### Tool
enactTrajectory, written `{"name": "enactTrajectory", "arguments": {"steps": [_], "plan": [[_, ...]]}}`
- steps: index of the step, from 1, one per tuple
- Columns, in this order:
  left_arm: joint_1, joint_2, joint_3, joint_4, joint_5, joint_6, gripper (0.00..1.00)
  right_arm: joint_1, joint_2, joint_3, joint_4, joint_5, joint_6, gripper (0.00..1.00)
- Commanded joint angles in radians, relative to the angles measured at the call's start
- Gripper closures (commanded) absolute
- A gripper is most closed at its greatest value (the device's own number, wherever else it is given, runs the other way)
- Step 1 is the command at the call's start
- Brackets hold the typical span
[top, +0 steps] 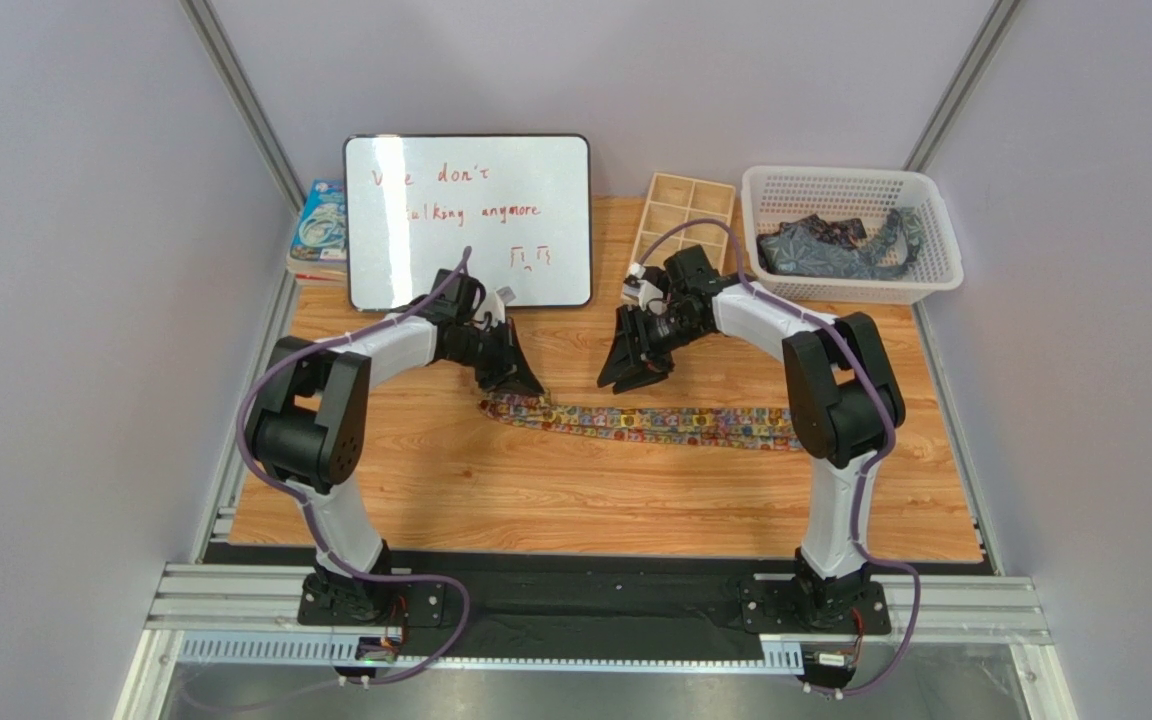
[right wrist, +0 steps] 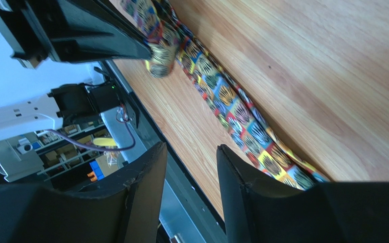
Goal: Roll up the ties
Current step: Roll the tie at the center of the board.
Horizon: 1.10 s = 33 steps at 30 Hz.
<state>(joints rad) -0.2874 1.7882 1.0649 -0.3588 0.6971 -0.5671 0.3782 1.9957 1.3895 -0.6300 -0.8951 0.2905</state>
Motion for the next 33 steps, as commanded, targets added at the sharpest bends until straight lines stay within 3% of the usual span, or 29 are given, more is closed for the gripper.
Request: {"name": "enactTrajectory", "arguments": {"steps": [1, 12, 27, 33], "plan": [[-0.035, 0.013, 0.03, 0.09, -0.018, -0.114, 1.0, 0.047, 0.015, -0.024, 0.168, -0.031, 0.122, 0.54], [-0.064, 0.033, 0.024, 0.092, -0.034, -0.152, 1.0, 0.133, 0.052, -0.058, 0.357, 0.03, 0.272, 0.59], [-0.076, 0.033, 0.003, 0.106, -0.034, -0.198, 1.0, 0.182, 0.077, -0.058, 0.371, 0.097, 0.286, 0.6], [-0.078, 0.022, -0.006, 0.106, -0.028, -0.203, 1.0, 0.183, 0.069, -0.066, 0.374, 0.119, 0.28, 0.77]]}}
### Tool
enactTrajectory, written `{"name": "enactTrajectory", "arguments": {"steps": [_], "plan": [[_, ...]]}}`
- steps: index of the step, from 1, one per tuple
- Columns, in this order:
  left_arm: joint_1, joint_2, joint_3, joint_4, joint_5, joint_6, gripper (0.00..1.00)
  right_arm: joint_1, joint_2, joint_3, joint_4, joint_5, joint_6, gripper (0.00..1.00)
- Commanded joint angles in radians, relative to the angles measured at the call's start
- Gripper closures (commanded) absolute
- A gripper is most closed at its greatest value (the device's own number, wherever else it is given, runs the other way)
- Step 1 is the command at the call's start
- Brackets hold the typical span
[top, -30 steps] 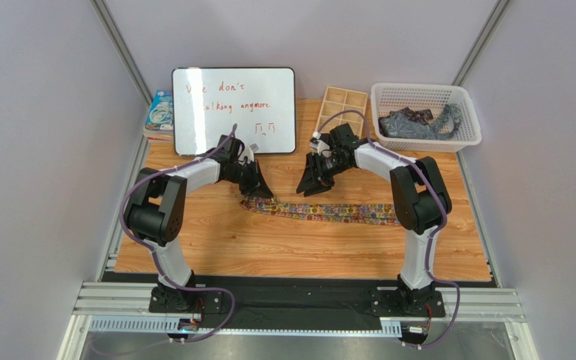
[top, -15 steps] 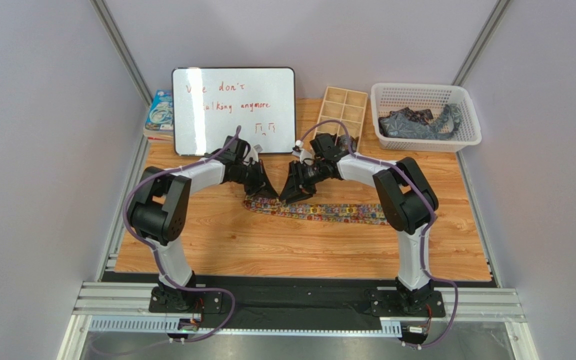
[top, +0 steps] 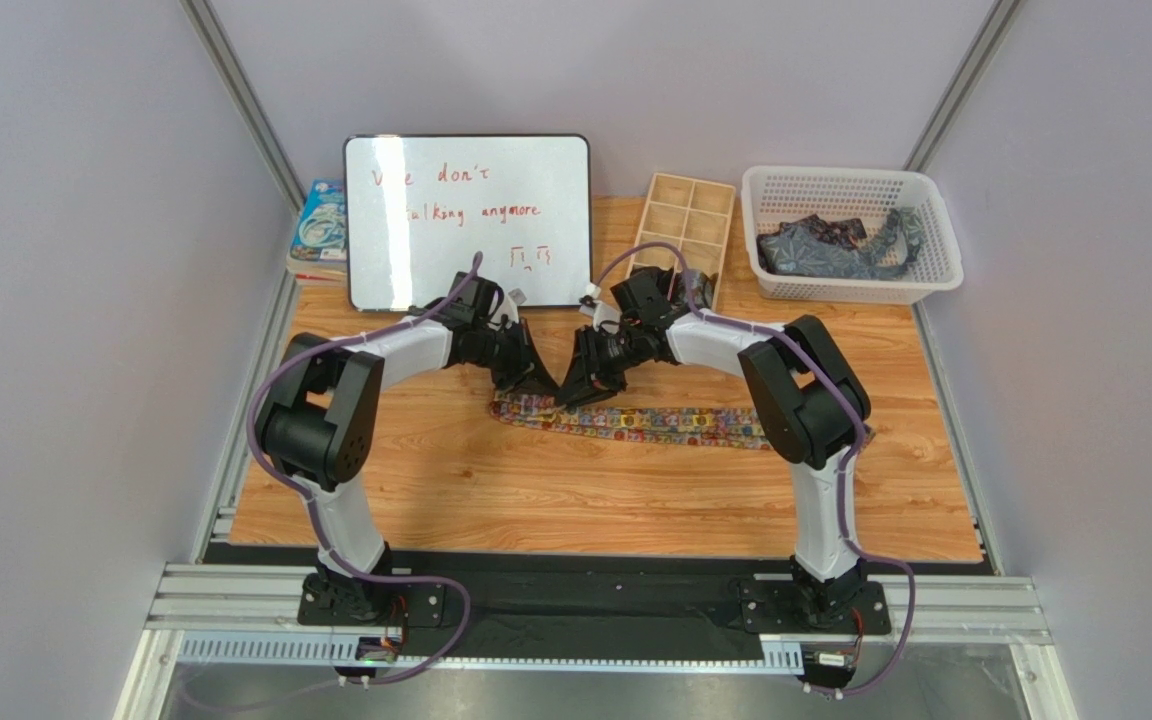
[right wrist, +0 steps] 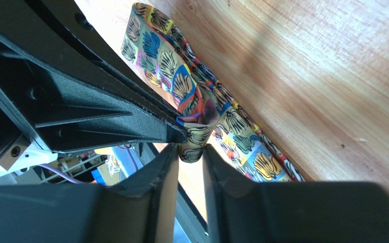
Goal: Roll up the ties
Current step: Roll the tie at the center of the board.
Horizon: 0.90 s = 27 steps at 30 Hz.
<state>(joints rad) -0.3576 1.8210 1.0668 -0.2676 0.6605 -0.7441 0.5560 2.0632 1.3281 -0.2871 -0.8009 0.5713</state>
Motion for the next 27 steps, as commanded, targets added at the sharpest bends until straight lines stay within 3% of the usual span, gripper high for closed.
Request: {"name": "enactTrajectory", "arguments": {"steps": [1, 3, 5, 6, 7, 9, 10, 12, 16, 17, 19, 20, 24, 27], "plan": [[-0.007, -0.014, -0.013, 0.011, 0.011, -0.023, 1.0, 0.005, 0.0, -0.01, 0.032, 0.022, -0.002, 0.88], [-0.007, -0.035, -0.016, 0.011, 0.017, -0.008, 1.0, 0.005, -0.005, -0.02, 0.039, 0.009, -0.005, 0.98], [-0.004, -0.058, -0.016, -0.001, 0.021, 0.021, 0.89, 0.002, -0.02, -0.042, 0.043, -0.006, -0.013, 1.0], [0.009, -0.092, -0.018, -0.004, 0.019, 0.041, 0.78, 0.002, -0.026, -0.052, 0.045, -0.011, -0.013, 1.0], [0.022, -0.112, -0.025, -0.013, 0.016, 0.079, 0.56, -0.001, -0.034, -0.064, 0.048, -0.017, -0.01, 1.0], [0.069, -0.167, -0.028, -0.027, 0.016, 0.139, 0.34, -0.001, -0.052, -0.098, 0.077, -0.032, -0.002, 1.0], [0.084, -0.183, -0.019, -0.06, 0.021, 0.223, 0.16, 0.001, -0.054, -0.107, 0.088, -0.034, 0.005, 1.0], [0.114, -0.212, 0.001, -0.111, 0.062, 0.334, 0.03, -0.001, -0.048, -0.119, 0.109, -0.046, 0.015, 1.0], [0.15, -0.23, 0.111, -0.377, 0.167, 0.794, 0.01, -0.002, -0.046, -0.13, 0.135, -0.049, 0.033, 1.0], [0.152, -0.244, 0.111, -0.406, 0.181, 0.985, 0.01, -0.002, -0.049, -0.133, 0.147, -0.052, 0.039, 1.0], [0.154, -0.304, 0.079, -0.438, 0.183, 1.142, 0.01, -0.002, -0.055, -0.141, 0.155, -0.052, 0.044, 1.0], [0.154, -0.324, 0.061, -0.44, 0.183, 1.292, 0.01, -0.002, -0.058, -0.142, 0.157, -0.05, 0.044, 1.0], [0.137, -0.384, -0.028, -0.432, 0.185, 1.573, 0.05, -0.004, -0.057, -0.147, 0.163, -0.052, 0.047, 1.0], [0.105, -0.379, -0.076, -0.389, 0.163, 1.666, 0.12, -0.004, -0.049, -0.141, 0.166, -0.055, 0.05, 1.0]]}}
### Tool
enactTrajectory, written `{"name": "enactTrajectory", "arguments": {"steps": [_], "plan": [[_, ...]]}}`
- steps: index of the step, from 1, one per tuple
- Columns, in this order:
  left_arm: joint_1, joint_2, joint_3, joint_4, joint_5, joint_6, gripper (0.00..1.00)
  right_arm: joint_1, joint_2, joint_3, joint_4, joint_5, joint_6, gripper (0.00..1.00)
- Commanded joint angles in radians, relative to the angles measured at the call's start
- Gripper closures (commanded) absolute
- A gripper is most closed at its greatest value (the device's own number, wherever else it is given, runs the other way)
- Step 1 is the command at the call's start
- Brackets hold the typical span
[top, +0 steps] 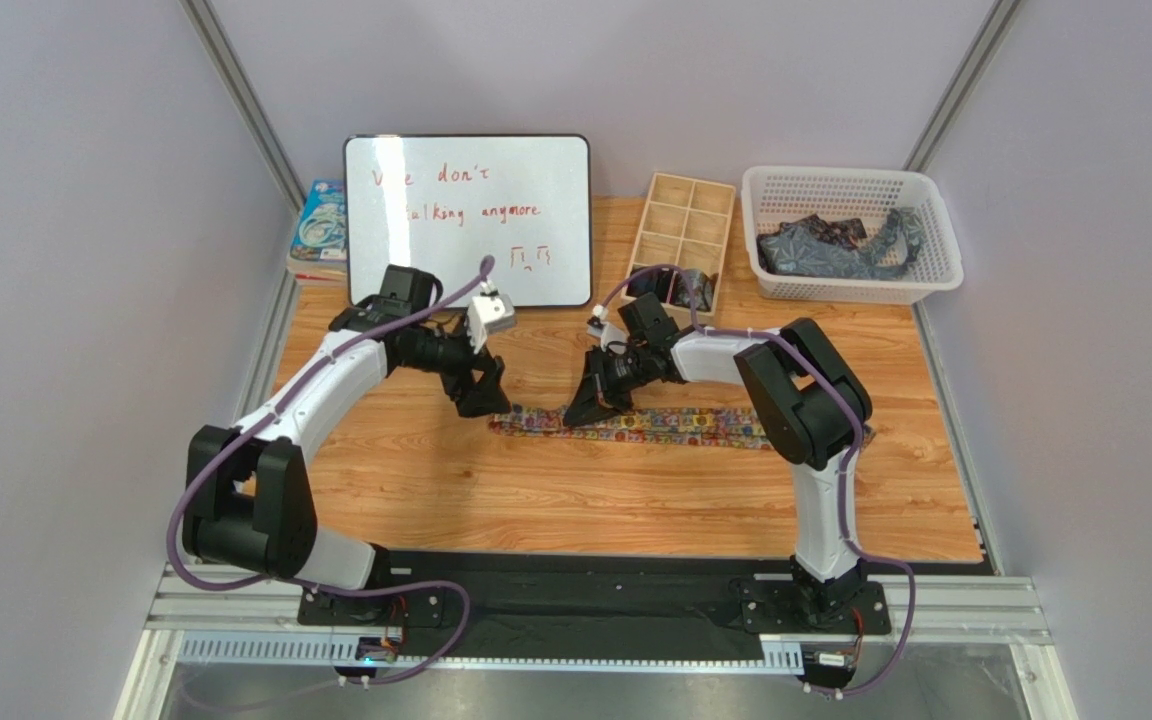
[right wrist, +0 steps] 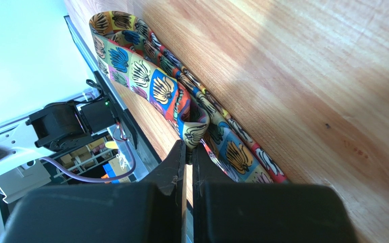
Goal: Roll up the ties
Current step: Roll the tie at the center of the board.
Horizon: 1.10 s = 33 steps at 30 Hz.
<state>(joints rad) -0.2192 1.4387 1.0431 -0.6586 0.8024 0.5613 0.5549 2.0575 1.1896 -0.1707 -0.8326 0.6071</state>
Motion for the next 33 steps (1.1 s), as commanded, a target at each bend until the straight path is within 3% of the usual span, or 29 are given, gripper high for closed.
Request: {"name": "enactTrajectory", "arguments": {"steps": [1, 6, 20, 26, 28, 29, 33], "plan": [[-0.045, 0.005, -0.069, 0.035, 0.011, 0.376, 0.13, -0.001, -0.043, -0.001, 0.048, -0.023, 0.014, 1.0], [-0.107, 0.049, -0.094, 0.102, -0.045, 0.456, 0.19, -0.001, -0.048, -0.002, 0.043, -0.023, 0.008, 1.0], [-0.244, 0.198, -0.06, 0.16, -0.282, 0.373, 0.33, -0.003, -0.046, -0.002, 0.043, -0.042, -0.001, 1.0], [-0.269, 0.18, -0.09, 0.18, -0.304, 0.39, 0.63, -0.009, -0.042, 0.004, 0.031, -0.051, -0.013, 0.99], [-0.273, 0.172, -0.109, 0.178, -0.302, 0.411, 0.73, -0.01, -0.04, 0.013, 0.016, -0.054, -0.017, 0.96], [-0.281, 0.167, -0.114, 0.177, -0.308, 0.416, 0.79, -0.013, -0.037, 0.024, 0.01, -0.054, -0.02, 0.9], [-0.287, 0.167, -0.121, 0.177, -0.31, 0.423, 0.81, -0.013, -0.04, 0.057, -0.032, -0.048, -0.021, 0.67]]}}
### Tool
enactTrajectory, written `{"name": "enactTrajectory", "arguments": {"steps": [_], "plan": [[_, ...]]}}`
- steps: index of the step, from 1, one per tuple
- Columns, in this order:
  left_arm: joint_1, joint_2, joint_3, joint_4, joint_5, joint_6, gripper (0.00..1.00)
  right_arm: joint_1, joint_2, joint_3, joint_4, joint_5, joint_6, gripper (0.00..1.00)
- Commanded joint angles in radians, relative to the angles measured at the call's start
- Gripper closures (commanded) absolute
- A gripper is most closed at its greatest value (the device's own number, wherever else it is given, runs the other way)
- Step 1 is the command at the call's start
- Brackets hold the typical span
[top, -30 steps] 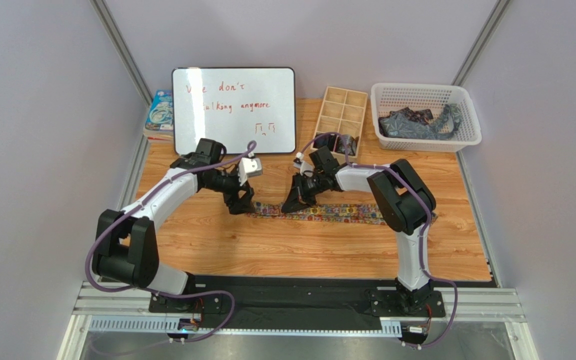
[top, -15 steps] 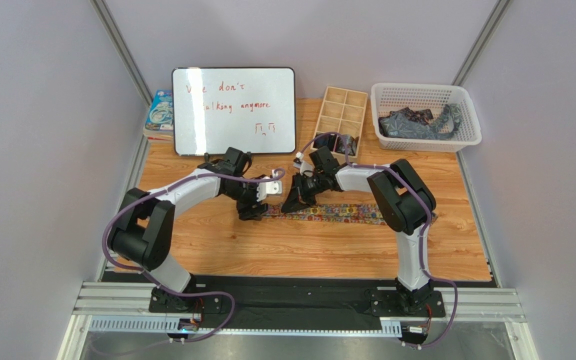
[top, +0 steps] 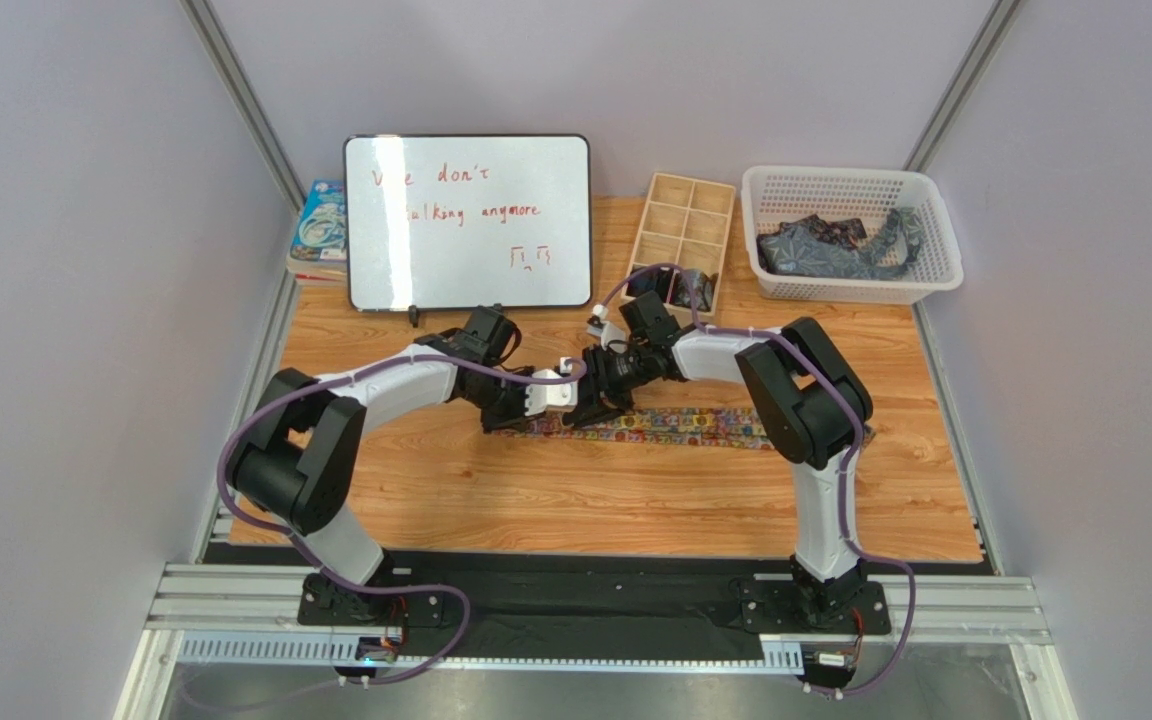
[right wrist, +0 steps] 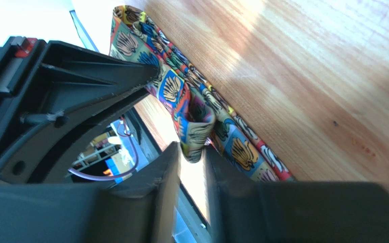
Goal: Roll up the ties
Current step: Roll the tie at the center of the board.
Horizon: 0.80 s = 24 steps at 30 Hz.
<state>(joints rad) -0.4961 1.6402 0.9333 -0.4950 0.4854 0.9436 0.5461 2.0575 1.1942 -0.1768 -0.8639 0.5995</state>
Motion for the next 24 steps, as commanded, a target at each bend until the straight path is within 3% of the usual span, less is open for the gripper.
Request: {"name": "enactTrajectory", "arguments": {"steps": [1, 5, 19, 22, 23, 24], "plan": [[-0.012, -0.036, -0.011, 0.012, 0.007, 0.043, 0.82, -0.005, -0.039, 0.057, -0.044, -0.009, -0.015, 0.64], [-0.013, -0.046, -0.016, 0.021, 0.007, 0.04, 0.8, -0.005, -0.037, 0.085, -0.079, 0.002, -0.006, 0.57], [-0.035, -0.042, -0.002, 0.009, -0.011, 0.03, 0.76, 0.015, 0.01, 0.117, -0.118, 0.034, -0.007, 0.57], [-0.038, -0.04, -0.002, 0.006, -0.014, 0.021, 0.73, 0.018, 0.016, 0.119, -0.118, 0.04, -0.012, 0.7], [-0.038, -0.039, 0.002, 0.006, -0.014, 0.012, 0.7, 0.017, 0.015, 0.111, -0.121, 0.042, -0.017, 0.82], [-0.038, -0.036, 0.015, 0.0, -0.021, -0.002, 0.67, 0.017, 0.009, 0.107, -0.122, 0.045, -0.023, 0.86]]}}
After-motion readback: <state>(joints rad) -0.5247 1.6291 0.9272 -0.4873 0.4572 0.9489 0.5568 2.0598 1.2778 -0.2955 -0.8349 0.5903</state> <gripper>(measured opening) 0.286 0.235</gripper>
